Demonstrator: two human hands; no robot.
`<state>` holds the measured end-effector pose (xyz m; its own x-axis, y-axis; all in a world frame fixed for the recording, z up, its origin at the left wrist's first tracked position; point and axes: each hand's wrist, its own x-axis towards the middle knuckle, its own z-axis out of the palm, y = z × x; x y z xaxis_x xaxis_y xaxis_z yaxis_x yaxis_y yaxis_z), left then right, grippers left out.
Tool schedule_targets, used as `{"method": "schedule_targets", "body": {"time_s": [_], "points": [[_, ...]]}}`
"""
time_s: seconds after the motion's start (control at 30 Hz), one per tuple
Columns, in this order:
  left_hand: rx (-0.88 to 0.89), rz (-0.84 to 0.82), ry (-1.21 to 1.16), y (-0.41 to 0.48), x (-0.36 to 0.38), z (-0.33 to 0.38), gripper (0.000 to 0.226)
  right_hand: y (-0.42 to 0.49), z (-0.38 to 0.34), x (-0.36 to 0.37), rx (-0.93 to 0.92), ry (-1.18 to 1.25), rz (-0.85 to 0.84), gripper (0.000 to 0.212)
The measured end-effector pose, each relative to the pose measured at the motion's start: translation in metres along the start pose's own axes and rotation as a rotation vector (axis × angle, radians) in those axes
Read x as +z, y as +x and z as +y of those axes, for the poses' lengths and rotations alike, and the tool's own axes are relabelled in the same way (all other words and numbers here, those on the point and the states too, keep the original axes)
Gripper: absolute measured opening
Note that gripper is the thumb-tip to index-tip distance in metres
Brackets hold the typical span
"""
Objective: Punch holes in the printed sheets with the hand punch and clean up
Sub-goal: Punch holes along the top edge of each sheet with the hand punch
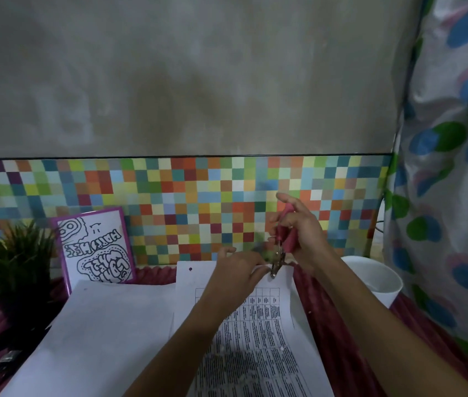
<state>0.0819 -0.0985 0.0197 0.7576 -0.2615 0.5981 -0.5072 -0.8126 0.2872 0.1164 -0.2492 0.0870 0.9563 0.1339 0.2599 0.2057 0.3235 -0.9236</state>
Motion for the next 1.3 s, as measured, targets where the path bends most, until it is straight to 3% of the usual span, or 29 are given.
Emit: {"method": "schedule_targets", "body": {"time_s": [0.13,0.3,0.37,0.43,0.57,0.63,0.7,0.77,0.83,0.93,1.0,1.03,1.13,1.3], "points": [[0.01,0.025,0.02,-0.005,0.002,0.001,0.025,-0.001,-0.002,0.005,0.025,-0.129,0.041,0.059],[-0.018,0.034,-0.003,-0.006,-0.001,-0.01,0.025,-0.003,-0.01,-0.007,-0.083,0.022,0.049,0.06],[-0.004,0.07,-0.018,-0.006,-0.006,-0.012,0.024,-0.006,-0.017,-0.015,-0.18,-0.168,0.07,0.057],[0.014,0.138,-0.037,-0.005,-0.01,-0.013,0.023,-0.011,-0.024,-0.024,-0.205,-0.544,-0.008,0.048],[0.029,0.308,-0.132,0.007,-0.025,-0.005,0.024,-0.027,-0.022,-0.028,0.176,-1.085,-0.35,0.037],[0.074,0.407,-0.128,0.016,-0.039,0.003,0.019,-0.03,-0.014,-0.023,0.142,-1.096,-0.232,0.02],[0.133,0.501,-0.044,0.025,-0.054,0.007,0.016,-0.032,-0.012,-0.018,0.09,-0.963,-0.062,0.017],[0.086,0.641,0.115,0.031,-0.066,0.005,0.036,-0.032,-0.021,-0.014,0.025,-0.818,0.038,0.02],[-0.122,0.778,0.081,0.024,-0.076,0.0,0.075,-0.032,-0.034,-0.01,-0.045,-0.737,0.082,0.029],[-0.463,0.754,-0.516,0.001,-0.086,-0.001,0.106,-0.038,-0.053,-0.006,-0.146,-0.686,0.122,0.041],[-0.61,0.583,-0.85,-0.014,-0.084,-0.005,0.097,-0.043,-0.061,-0.002,-0.195,-0.669,0.146,0.04],[-0.639,0.502,-0.896,-0.021,-0.08,-0.009,0.081,-0.047,-0.064,0.0,-0.215,-0.658,0.165,0.039],[-0.574,0.402,-0.79,-0.044,-0.06,-0.017,0.022,-0.054,-0.065,0.004,-0.261,-0.656,0.195,0.043],[-0.644,0.34,-0.812,-0.066,-0.026,-0.033,0.015,-0.064,-0.063,0.012,-0.245,-0.584,0.229,0.039]]}}
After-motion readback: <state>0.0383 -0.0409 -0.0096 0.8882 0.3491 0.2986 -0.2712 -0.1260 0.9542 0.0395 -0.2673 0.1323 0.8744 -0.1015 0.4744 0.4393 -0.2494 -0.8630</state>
